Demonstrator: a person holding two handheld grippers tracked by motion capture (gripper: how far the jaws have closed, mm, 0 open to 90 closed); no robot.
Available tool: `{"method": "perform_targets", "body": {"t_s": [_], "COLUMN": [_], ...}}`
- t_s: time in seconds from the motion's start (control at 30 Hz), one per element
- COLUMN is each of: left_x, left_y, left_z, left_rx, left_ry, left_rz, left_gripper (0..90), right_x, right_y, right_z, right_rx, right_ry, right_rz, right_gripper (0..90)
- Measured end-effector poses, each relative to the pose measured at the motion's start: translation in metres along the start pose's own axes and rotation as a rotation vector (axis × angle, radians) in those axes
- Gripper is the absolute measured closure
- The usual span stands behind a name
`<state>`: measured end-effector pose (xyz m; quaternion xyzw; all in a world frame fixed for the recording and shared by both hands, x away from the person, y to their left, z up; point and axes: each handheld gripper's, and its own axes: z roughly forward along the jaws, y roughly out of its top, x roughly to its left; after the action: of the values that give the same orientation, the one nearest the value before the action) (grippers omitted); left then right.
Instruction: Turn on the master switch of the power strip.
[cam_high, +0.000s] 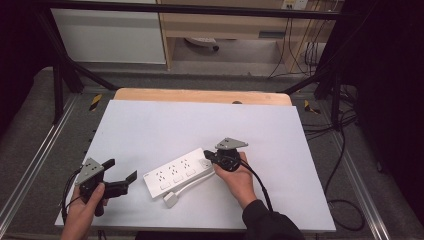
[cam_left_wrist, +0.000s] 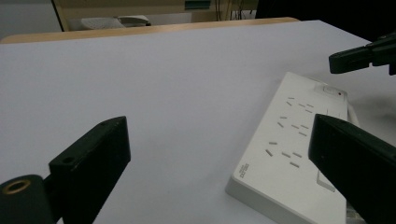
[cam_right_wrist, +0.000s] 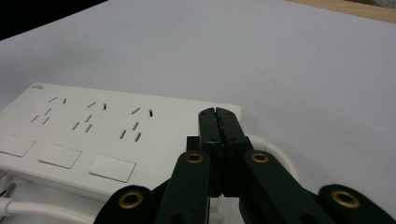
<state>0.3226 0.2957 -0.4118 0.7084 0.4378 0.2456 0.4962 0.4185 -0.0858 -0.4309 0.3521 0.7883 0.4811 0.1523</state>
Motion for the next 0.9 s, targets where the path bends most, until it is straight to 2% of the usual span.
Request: {"method": "perform_targets", "body": {"t_s": [0.33,0.53,0.7,0.9], "left_x": [0.0,0.0,0.001,0.001], "left_y": [0.0,0.0,-0.001,-0.002], "left_z": [0.0,0.0,0.001,0.0], "left_rx": [0.0,0.002,0.001,0.003], "left_ry": [0.0,0.002,0.001,0.007], "left_rz": [-0.01,-0.006,-0.019,-0.027], "left_gripper": [5.6,5.6,5.5,5.5], "right_x": [0.001,-0.003,-0.005,-0.008], "right_y": [0.01,0.014,0.019,0.028], "right_z": [-0.002,-0.005,-0.006,-0.01], "right_rx": [-0.014,-0.016,-0.027,-0.048], "right_ry": [0.004,0.008,0.009,0.009], "right_rz": [-0.002,0.014,0.024,0.037], "right_gripper": [90.0,90.0,89.8,85.6]}}
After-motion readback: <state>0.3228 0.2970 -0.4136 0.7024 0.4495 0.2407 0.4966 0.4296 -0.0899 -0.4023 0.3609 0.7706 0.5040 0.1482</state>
